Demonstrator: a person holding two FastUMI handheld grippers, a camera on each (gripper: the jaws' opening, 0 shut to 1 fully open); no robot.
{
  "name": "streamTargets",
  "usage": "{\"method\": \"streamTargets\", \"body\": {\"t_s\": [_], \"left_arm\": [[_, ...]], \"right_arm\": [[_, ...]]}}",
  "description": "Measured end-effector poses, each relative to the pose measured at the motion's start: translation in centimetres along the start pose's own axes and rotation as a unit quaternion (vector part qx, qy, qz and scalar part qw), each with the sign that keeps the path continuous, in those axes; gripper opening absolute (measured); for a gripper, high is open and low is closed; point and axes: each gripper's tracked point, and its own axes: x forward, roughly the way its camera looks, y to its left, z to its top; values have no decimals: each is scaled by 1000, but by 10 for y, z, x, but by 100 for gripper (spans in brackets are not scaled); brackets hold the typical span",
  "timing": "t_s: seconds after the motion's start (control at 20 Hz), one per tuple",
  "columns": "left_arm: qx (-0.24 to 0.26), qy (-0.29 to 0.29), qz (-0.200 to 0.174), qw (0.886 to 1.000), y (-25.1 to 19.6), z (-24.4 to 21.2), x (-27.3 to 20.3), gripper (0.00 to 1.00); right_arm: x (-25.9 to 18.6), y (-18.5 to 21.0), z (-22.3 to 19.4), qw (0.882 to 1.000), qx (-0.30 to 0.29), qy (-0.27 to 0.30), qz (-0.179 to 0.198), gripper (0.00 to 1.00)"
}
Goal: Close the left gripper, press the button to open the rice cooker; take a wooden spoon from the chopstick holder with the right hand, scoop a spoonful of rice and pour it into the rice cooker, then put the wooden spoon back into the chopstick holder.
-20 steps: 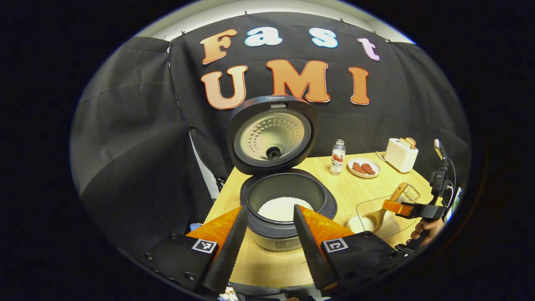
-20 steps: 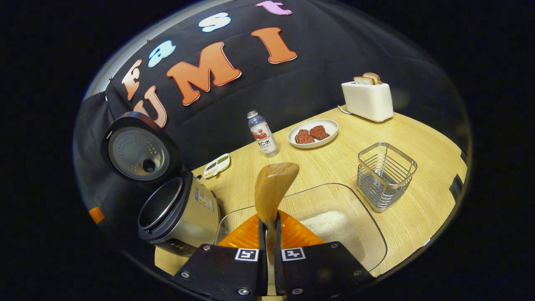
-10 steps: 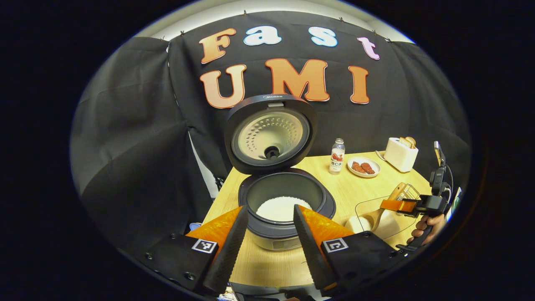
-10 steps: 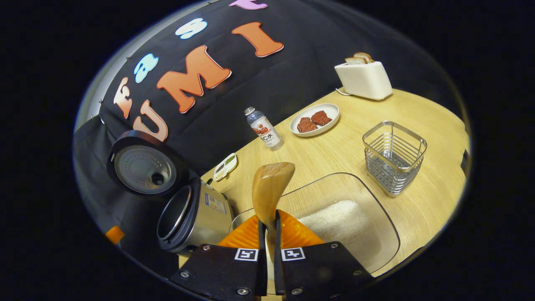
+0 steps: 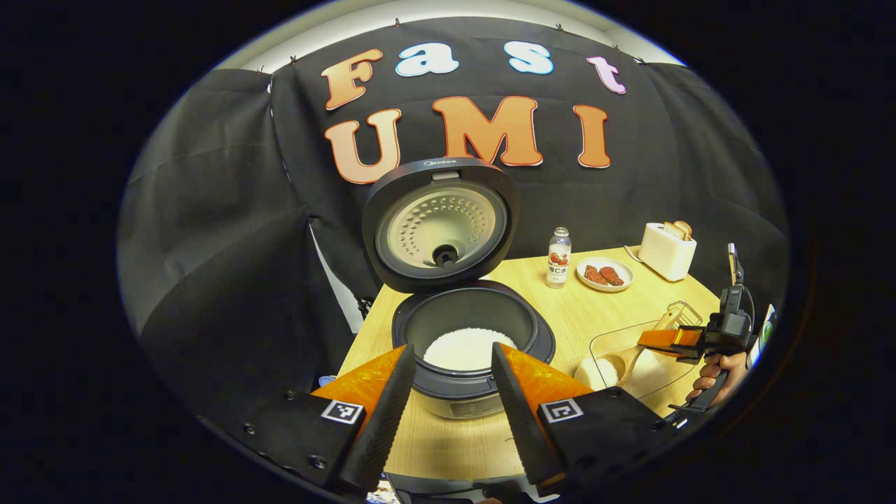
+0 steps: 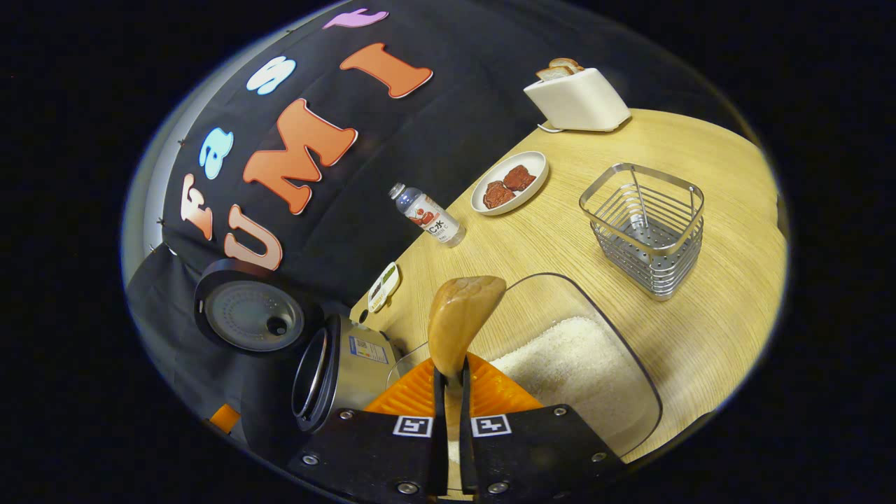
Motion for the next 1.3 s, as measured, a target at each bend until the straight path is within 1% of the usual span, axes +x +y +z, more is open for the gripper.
{"method": "streamTargets", "body": {"t_s": [0.05, 0.1, 0.15, 0.25, 0.3, 0.35, 0.5, 0.75, 0.9, 1.05, 1.15, 1.2, 1.3], "left_arm": [[2, 1, 0, 1000, -2, 0, 1, 73], [3, 2, 0, 1000, -3, 1, 1, 77], [6, 3, 0, 1000, -4, 1, 1, 73], [9, 1, 1, 1000, -6, 4, 1, 74], [8, -1, 1, 1000, -7, 5, 2, 77], [5, -2, 1, 1000, -8, 6, 1, 73], [-4, -7, 4, 1000, -12, 10, 1, 74], [-20, -17, 15, 1000, -11, 14, 0, 73], [-30, -28, 26, 999, -6, 18, -2, 74], [-44, -50, 39, 997, 3, 25, -9, 74], [-52, -72, 44, 995, 10, 33, -17, 73], [-51, -87, 52, 994, 16, 38, -22, 77], [-51, -118, 68, 989, 26, 50, -34, 78]], "right_arm": [[-1, -2, 2, 1000, 9, -1, 2, 6], [-3, -4, 5, 1000, 20, -4, 6, 6], [-4, -7, 9, 999, 31, -6, 9, 6], [-8, -10, 17, 998, 53, -11, 22, 6], [-11, -11, 24, 997, 65, -17, 26, 6], [-15, -13, 30, 996, 76, -20, 31, 6], [-25, -16, 50, 994, 99, -29, 46, 6], [-43, -12, 79, 981, 170, -39, 87, 6], [-52, 10, 93, 971, 202, -34, 124, 6], [-52, 43, 101, 960, 228, -22, 162, 6], [-49, 68, 102, 955, 232, -8, 182, 6], [-45, 80, 102, 955, 230, -1, 189, 5], [-40, 105, 97, 954, 223, 13, 200, 6]]}}
